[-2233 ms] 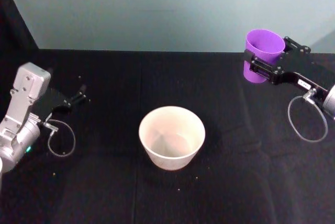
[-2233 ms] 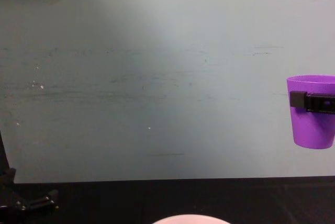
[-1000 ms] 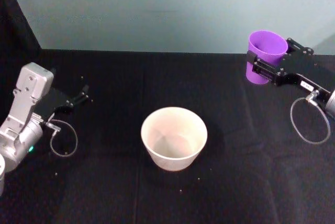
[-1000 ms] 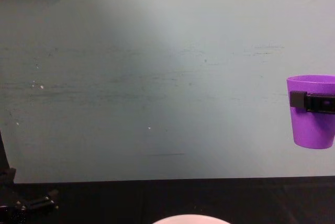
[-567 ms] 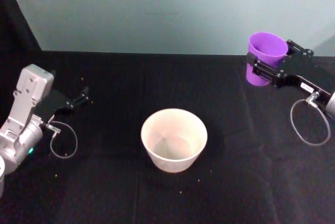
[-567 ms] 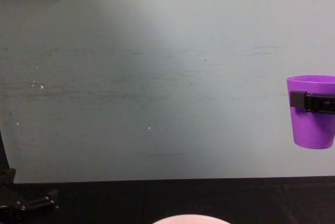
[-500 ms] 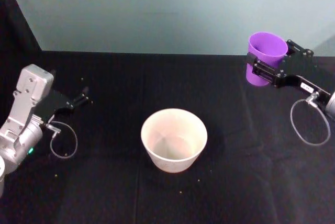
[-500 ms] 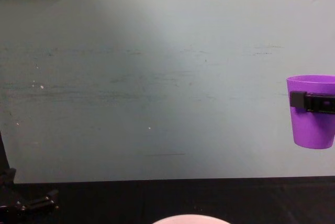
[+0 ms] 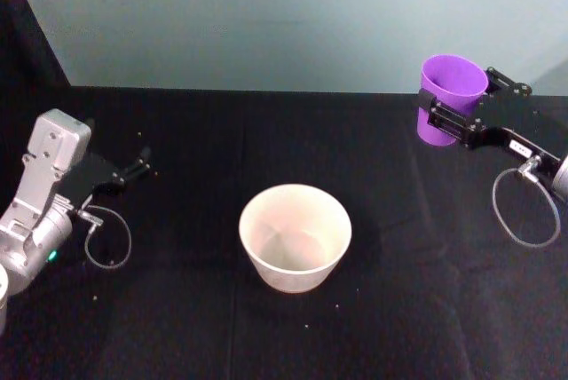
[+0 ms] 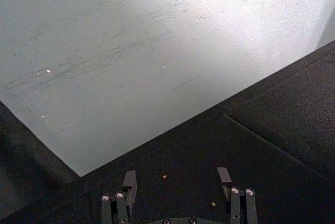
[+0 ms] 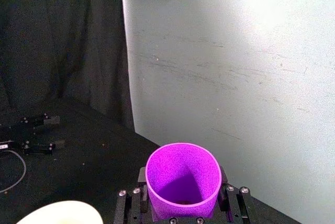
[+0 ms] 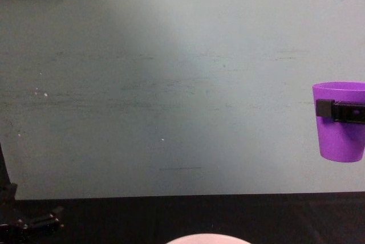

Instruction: Pick up the cup and pour the mung beans from the cup into the bowl.

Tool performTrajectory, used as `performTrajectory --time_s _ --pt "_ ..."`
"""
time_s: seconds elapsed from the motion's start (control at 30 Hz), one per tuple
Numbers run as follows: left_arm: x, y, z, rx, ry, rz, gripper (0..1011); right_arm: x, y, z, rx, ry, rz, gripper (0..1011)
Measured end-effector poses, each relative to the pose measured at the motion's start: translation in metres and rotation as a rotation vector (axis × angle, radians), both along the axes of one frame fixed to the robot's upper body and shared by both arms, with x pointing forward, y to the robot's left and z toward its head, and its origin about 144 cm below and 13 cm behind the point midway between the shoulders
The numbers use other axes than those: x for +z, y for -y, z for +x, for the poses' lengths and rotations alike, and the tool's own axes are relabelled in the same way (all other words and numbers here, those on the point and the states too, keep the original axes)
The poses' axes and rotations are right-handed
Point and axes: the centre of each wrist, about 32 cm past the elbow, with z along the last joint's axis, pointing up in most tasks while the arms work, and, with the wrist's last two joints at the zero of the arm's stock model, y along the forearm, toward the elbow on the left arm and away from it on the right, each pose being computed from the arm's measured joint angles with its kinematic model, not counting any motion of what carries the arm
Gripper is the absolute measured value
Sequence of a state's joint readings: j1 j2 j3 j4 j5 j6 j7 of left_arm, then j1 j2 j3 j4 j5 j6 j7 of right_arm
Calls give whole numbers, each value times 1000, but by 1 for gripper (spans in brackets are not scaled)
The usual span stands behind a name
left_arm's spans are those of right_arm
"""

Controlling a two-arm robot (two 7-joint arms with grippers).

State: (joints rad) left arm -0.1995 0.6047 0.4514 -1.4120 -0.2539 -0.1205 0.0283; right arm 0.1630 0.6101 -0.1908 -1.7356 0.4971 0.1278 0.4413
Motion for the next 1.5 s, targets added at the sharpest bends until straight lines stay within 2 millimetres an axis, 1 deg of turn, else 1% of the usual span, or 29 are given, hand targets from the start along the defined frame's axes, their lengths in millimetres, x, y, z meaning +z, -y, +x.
performTrajectory --time_s 0.27,0.4,0.5,0.73,0.77,0.83,0.87,1.03,1.27,1.47,1.5 --pt "0 0 0 0 0 0 1000 0 0 0 2 1 -1 735" --pt "0 0 0 0 0 0 1000 11 -7 5 37 25 -9 735" --pt "0 0 0 0 0 0 1000 17 -14 14 59 32 -10 735" --pt "0 0 0 0 0 0 1000 15 -25 31 59 19 -41 735" --pt "0 0 0 0 0 0 1000 12 -30 35 49 24 -88 735" --pt "0 0 0 0 0 0 1000 11 -32 36 47 26 -105 735" --pt "0 0 0 0 0 0 1000 10 -36 37 41 35 -146 735" --pt "0 0 0 0 0 0 1000 2 -47 35 29 81 -273 735" --pt "0 0 0 0 0 0 1000 -11 -60 28 40 171 -487 735" --pt "0 0 0 0 0 0 1000 -17 -72 20 72 257 -641 735" --pt "0 0 0 0 0 0 1000 -18 -76 18 77 290 -689 735"
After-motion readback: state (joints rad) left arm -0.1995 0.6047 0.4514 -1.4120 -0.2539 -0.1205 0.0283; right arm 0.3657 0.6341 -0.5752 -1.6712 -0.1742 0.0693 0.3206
